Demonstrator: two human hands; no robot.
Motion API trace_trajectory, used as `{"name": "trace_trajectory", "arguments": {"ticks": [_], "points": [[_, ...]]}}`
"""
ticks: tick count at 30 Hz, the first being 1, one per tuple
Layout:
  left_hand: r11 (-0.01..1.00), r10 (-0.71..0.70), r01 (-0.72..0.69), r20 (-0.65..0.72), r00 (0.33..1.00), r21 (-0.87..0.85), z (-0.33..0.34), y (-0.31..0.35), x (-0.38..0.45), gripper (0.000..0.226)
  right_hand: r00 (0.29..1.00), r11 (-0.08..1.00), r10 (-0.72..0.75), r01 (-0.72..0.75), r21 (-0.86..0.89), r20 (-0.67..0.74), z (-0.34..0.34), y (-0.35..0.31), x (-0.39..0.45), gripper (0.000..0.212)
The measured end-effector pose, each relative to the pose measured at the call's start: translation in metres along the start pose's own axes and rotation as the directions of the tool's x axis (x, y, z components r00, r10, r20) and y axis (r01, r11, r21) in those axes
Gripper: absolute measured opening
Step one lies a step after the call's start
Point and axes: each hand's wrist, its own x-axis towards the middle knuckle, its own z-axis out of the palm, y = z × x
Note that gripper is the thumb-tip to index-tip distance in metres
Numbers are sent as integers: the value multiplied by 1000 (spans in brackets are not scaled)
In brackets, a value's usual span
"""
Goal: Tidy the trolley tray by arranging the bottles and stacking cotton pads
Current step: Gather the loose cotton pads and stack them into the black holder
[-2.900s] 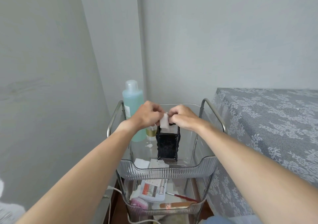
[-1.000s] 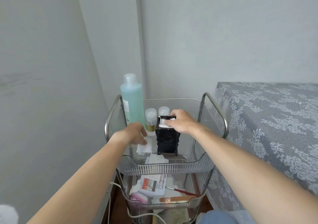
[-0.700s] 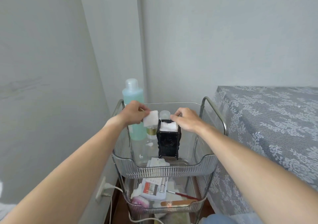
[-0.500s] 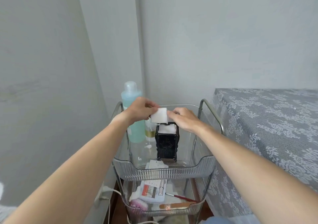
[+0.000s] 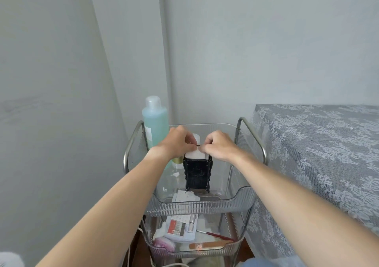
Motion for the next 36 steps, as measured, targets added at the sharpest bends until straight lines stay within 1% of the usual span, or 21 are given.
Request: {"name": "trace_trajectory", "arguments": {"ticks": [3,5,7,10,12,15,17,19,23,25,27,28,29,30,31,32,34,35,36], "points": [[1000,-6,6,-16,1000,-9,2,-1,2,4,999,1000,26,-26,-11,-21,2,1,3,13],[1000,-14,14,-28,1000,7,4,-2,4,2,998,999,46,-47,-15,-37,2,1,5,13],[998,-45,47,-45,998,41,7,-2,4,12,997,998,57,-57,-12,-43,3,1,7,12],[985,-135,142,-75,988,99,15,-6,2,36,998,999,38,-39,-22,-58,6,3,9,9],[982,-180,184,-81,980,50,18,-8,1,41,997,1000,15,-17,-25,-72,10,5,8,10],[976,-202,195,-71,977,-101,18,-8,-1,22,996,1000,-12,12,-5,-86,14,8,7,13],[964,-225,209,-84,971,-165,17,-7,-3,11,995,1000,-19,20,6,-99,16,9,8,7],[949,-259,240,-70,963,-205,15,-6,-4,6,994,999,-21,24,24,-111,17,9,9,1],[910,-317,293,-38,948,-293,10,-7,-4,10,994,1000,-4,8,30,-107,19,7,11,8],[900,-315,280,-56,947,-334,9,-10,-6,9,996,1000,6,-4,21,-85,18,7,11,13],[909,-279,229,-99,955,-348,9,-15,-9,15,999,999,-4,5,32,-38,18,7,10,17],[920,-249,196,-119,961,-339,8,-17,-11,17,1000,999,-18,18,35,2,19,8,7,27],[935,-215,165,-132,968,-314,8,-18,-13,18,998,999,-33,32,20,51,21,9,4,43],[950,-182,141,-127,975,-278,7,-18,-15,20,994,999,-43,46,-27,97,24,10,0,57],[960,-159,131,-97,983,-246,6,-17,-17,26,991,993,-57,70,-99,124,27,12,-3,66],[964,-148,135,-37,988,-229,5,-15,-20,38,989,981,-70,92,-169,134,29,15,-5,69],[961,-144,170,131,981,-218,8,-12,-25,71,988,963,-93,122,-241,126,32,19,-6,68],[966,-144,181,198,970,-185,11,-10,-28,86,987,957,-104,132,-257,120,32,19,-6,65],[977,-135,169,234,963,-131,14,-9,-30,94,987,952,-108,137,-273,119,32,19,-6,63]]}}
